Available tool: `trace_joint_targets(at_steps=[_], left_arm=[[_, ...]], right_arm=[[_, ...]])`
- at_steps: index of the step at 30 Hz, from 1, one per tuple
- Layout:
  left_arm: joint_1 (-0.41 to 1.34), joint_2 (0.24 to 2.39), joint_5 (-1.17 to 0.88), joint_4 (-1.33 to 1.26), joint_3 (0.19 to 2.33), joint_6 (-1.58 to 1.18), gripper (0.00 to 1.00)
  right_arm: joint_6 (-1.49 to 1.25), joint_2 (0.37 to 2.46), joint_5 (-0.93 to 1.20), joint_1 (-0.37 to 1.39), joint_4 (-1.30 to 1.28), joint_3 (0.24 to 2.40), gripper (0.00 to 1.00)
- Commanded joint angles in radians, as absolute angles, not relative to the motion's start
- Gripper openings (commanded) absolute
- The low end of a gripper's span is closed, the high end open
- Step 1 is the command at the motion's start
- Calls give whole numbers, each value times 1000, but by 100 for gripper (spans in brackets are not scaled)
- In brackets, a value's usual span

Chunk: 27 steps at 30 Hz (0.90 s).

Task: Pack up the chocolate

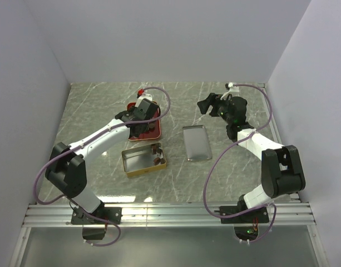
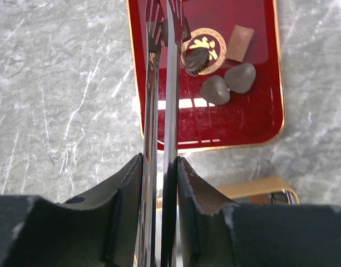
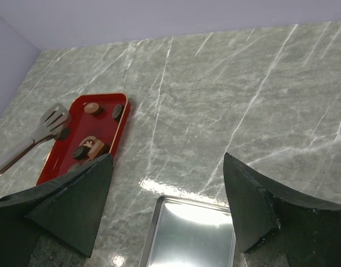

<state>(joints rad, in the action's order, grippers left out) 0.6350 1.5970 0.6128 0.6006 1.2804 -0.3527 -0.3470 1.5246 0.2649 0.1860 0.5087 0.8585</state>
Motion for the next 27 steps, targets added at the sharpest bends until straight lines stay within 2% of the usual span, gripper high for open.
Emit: trace_joint_targets(at_steps=[1,18,27], left_arm=[[647,1534,585,624,1275,-353,33],[770,1211,359,813,1190,-436,34],[799,1143,249,897,1187,-453,34]], right_arm=[[-341,1508,278,178,535,902,87],[-345,1506,288,181,543,900,87],[-347,1508,291,183,541,904,87]])
